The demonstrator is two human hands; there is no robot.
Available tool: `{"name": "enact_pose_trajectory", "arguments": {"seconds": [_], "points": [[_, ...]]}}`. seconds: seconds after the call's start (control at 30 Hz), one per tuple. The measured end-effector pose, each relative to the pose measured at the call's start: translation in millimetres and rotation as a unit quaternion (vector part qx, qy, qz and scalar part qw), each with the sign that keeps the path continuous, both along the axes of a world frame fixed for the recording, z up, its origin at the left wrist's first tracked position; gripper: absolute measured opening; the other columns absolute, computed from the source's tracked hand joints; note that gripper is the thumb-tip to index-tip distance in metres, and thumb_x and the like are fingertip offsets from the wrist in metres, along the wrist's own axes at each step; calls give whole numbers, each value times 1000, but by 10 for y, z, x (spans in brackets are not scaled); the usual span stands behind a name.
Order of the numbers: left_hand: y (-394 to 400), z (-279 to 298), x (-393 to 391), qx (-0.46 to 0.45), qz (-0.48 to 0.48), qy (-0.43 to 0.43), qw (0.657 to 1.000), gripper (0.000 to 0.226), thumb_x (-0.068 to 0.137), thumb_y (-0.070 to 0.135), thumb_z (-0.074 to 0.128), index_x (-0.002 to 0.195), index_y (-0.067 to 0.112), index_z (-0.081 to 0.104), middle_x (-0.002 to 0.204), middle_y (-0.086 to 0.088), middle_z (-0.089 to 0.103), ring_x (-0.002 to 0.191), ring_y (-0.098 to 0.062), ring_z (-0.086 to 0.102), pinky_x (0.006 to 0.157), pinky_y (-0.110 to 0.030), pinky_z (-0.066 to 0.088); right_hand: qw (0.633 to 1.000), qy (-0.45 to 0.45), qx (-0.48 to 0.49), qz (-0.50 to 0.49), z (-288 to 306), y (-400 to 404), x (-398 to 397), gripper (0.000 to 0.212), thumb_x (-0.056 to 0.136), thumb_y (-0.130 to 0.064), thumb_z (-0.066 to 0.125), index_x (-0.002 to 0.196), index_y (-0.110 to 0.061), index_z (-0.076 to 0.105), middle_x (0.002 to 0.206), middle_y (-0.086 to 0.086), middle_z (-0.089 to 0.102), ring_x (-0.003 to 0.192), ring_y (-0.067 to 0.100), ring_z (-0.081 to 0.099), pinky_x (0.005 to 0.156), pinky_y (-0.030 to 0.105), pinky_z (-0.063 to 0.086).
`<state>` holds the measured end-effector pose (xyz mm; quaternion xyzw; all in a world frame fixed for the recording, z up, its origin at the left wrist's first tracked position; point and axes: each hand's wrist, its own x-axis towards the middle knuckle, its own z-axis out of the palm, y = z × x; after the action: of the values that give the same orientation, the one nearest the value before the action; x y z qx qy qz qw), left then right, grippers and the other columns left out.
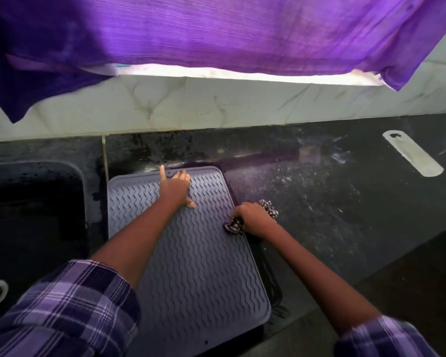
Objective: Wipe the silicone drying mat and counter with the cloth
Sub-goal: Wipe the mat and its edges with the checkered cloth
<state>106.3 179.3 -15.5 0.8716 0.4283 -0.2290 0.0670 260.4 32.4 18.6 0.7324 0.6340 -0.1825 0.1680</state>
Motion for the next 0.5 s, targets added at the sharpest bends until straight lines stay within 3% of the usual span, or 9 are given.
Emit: {"name": "enact_pose_trajectory", "arguments": {"seconds": [0.07,0.13,0.23,0.3,0.4,0.5], "points": [[-22,30,-4,14,-9,6,1000,100,80,66,54,154,12,14,163,-3,10,151,-16,7,117,-60,-6,997,20,-69,0,129,22,3,47,83,0,51,124,-21,63,126,15,62,117,32,57,99,38,46],[-68,61,6,51,-32,2,998,92,80,62,58,149,10,28,159,-5,23,150,-20,13,117,-58,-5,996,51,-70,-1,234,166,7,49,82,3,54,125,-19,63,125,13,64,116,30,59,100,38,47],[-210,57,17,97,-58,-50,992,59,83,46,66,131,14,53,141,-6,51,142,-21,33,119,-54,-1,997,56,51,-16,238,452,-27,50,82,3,53,125,-19,63,126,13,64,118,30,58,100,38,47],[-325,68,-8,67,-22,-73,995,38,83,39,67,114,18,64,124,-2,64,131,-19,47,120,-52,-3,994,36,106,-14,148,568,-131,45,85,-2,51,124,-21,64,127,12,64,120,30,57,100,38,46],[-532,120,-30,-21,47,-75,996,53,70,56,73,107,19,67,113,0,69,121,-17,55,117,-54,-6,991,10,133,-20,-16,588,-255,37,92,-13,47,124,-21,63,129,12,61,123,31,52,103,40,41],[-826,56,-34,-35,18,-27,999,84,67,58,75,134,15,51,142,-6,50,138,-20,39,117,-57,-4,991,23,127,-28,-14,496,-207,36,90,-9,47,120,-16,65,127,15,63,121,32,55,102,39,42]]}}
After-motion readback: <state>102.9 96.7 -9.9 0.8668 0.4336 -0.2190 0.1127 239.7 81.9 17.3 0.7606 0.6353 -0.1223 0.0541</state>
